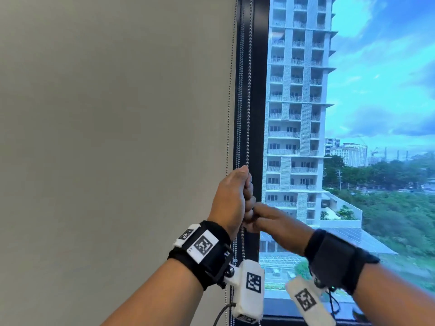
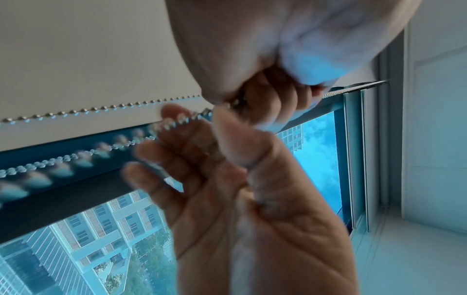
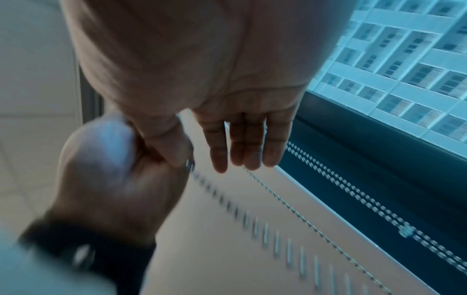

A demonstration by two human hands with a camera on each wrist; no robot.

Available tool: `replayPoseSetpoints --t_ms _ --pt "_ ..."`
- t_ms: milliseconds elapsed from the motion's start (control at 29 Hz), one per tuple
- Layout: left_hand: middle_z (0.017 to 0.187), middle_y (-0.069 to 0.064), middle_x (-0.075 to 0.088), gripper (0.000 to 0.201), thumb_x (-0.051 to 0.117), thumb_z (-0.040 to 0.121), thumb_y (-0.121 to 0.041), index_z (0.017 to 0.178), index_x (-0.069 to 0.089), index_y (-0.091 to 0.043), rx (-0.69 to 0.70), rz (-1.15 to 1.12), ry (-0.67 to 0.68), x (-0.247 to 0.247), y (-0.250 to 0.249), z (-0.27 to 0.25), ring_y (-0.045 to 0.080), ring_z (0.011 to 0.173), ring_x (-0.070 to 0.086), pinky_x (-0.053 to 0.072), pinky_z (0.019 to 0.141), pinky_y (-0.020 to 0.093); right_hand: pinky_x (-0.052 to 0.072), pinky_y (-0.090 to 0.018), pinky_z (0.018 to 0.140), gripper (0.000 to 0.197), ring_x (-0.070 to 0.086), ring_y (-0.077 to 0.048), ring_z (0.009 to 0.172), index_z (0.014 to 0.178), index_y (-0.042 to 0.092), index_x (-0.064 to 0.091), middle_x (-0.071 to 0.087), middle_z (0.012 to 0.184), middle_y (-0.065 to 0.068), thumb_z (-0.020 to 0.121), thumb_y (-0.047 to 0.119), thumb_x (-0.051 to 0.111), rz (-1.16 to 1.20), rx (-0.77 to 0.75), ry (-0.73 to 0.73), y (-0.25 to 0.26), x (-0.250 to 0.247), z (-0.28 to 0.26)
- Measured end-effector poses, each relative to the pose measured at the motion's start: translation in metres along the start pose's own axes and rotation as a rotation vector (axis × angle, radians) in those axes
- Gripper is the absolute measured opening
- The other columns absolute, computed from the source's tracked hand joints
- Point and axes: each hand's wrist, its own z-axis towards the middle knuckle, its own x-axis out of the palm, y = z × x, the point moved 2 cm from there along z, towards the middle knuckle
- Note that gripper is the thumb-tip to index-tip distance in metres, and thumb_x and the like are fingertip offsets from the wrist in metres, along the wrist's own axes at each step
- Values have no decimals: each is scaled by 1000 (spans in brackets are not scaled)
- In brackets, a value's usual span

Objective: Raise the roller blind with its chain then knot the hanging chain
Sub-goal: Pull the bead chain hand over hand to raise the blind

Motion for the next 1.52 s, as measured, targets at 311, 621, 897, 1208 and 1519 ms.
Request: replayPoseSetpoints --t_ms 311,621,897,1208,1519 --pt "59 2 28 35 40 102 -34 69 40 -21 -18 43 -28 1 14 -29 16 53 14 9 49 28 47 -31 63 44 56 -17 64 85 14 59 58 77 -5 95 54 44 645 -128 -196 118 -26 40" --pt "79 6 62 38 44 103 -36 75 68 -24 -63 202 60 -34 20 -28 20 76 54 42 76 40 11 -17 41 55 9 -11 37 57 26 22 13 49 5 95 61 41 840 -187 -371 107 9 28" --pt "100 12 69 54 25 107 -40 115 66 -6 -17 192 242 -18 -65 12 24 92 65 49 90 42 6 -17 44 53 9 -9 35 64 25 16 14 45 6 96 60 38 835 -145 -296 86 30 4" --pt "57 -4 23 34 33 97 -24 63 31 -24 101 167 52 20 -68 14 12 47 13 11 41 20 7 -33 56 38 18 -15 53 58 19 47 39 54 3 90 40 46 745 59 -62 30 41 5" --pt "49 -5 17 30 33 97 -23 67 31 -19 25 -26 25 19 -39 1 8 38 10 12 42 13 50 -32 63 38 59 -20 63 97 5 62 61 78 -10 90 39 48 795 -85 -134 80 -29 24"
